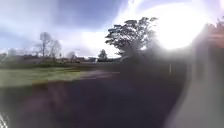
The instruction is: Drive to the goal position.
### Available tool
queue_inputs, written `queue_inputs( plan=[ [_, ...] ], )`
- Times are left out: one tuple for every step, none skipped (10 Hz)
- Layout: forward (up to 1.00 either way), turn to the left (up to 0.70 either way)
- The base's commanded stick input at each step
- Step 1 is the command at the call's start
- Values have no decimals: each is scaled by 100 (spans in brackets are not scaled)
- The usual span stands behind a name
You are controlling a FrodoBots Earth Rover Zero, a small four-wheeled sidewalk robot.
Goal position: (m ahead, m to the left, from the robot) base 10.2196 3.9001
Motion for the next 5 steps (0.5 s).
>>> queue_inputs(
  plan=[
    [85, -34],
    [85, -34],
    [85, -34],
    [85, -34],
    [85, -34]
  ],
)
